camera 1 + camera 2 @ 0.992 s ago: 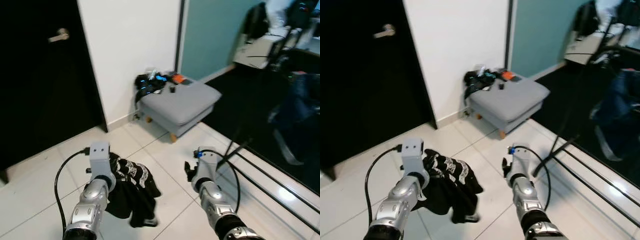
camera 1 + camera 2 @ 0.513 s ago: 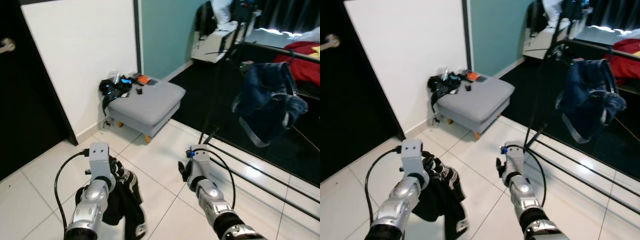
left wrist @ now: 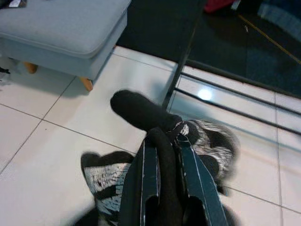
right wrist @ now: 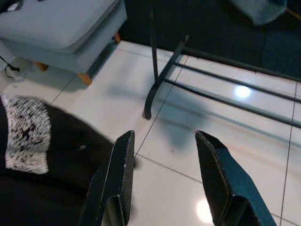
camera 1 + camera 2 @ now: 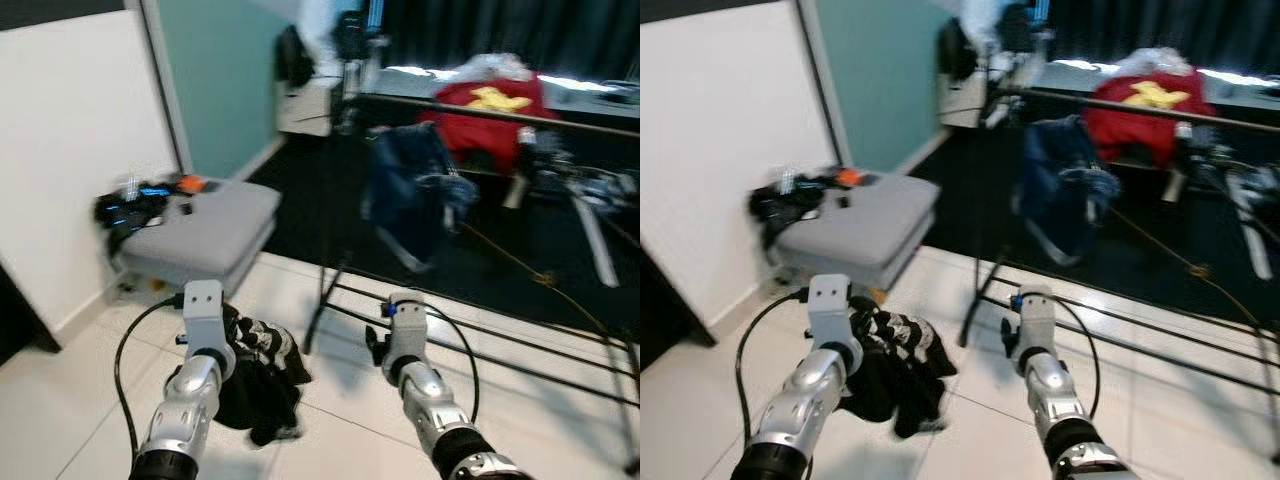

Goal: Hang hanger

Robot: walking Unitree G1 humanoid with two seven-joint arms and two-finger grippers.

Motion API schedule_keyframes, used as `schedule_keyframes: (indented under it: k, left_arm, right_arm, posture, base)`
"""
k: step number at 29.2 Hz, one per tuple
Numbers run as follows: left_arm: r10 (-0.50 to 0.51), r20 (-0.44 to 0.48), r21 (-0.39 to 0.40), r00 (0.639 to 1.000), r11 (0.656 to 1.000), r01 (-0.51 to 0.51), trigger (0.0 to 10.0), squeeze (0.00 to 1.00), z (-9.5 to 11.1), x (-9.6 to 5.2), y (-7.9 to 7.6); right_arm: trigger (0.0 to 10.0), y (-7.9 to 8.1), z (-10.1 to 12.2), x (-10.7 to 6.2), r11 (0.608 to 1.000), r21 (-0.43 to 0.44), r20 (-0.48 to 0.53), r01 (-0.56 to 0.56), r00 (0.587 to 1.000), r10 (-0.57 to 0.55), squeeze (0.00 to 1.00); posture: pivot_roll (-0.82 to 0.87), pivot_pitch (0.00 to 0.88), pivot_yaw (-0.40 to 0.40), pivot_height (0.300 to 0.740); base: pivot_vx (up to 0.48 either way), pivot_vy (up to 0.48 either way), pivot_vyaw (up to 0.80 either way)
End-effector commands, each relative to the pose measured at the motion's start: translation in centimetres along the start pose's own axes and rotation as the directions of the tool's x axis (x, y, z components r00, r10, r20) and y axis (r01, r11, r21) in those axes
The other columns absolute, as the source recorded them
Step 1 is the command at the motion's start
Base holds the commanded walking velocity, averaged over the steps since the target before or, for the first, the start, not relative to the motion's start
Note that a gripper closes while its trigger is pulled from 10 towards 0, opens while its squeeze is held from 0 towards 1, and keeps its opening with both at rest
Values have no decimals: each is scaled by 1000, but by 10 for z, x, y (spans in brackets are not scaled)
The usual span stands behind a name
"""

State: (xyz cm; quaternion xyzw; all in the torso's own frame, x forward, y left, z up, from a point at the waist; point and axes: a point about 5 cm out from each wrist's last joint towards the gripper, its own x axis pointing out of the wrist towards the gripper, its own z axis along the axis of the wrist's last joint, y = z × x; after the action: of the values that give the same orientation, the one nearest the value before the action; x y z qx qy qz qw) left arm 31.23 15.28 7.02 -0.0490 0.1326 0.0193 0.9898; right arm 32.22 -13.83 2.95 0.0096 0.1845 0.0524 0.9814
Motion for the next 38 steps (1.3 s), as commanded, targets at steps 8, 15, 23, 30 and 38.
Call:
schedule_keyframes:
  k: [8, 15, 23, 30, 38]
  left_arm:
    - [19, 16, -20, 1000, 1000, -19, 10000, 0, 3, 0, 2]
    - [28, 8, -21, 1000, 999, -28, 10000, 0, -1, -2, 6]
    - [27, 0, -5, 1000, 1000, -27, 10000, 0, 0, 2, 11]
    - [90, 34, -12, 995, 996, -90, 10000, 0, 5, -6, 19]
    - [153, 44, -44, 987, 988, -151, 10000, 0, 0, -23, 32]
  right_arm:
    - [10000, 1, -1, 1, 1000, -18, -24, -14, 1000, 14, 0]
    - [10000, 0, 3, 2, 1000, -27, -20, -13, 1000, 12, 0]
    - [10000, -2, 9, 4, 1000, -25, 3, 1, 1000, -1, 0]
    - [10000, 7, 7, 4, 993, -71, -28, -94, 995, 92, 0]
    - [10000, 26, 9, 4, 968, -105, -10, -228, 974, 228, 0]
  posture:
    - [125, 19, 18, 740]
    - [111, 23, 26, 740]
    - [90, 10, 44, 740]
    - [139, 48, -38, 740]
    - [156, 79, -111, 740]
  base:
    - [0, 0, -800]
    - [0, 0, -800]
    - [0, 0, -800]
    - [0, 0, -800]
    - [0, 0, -500]
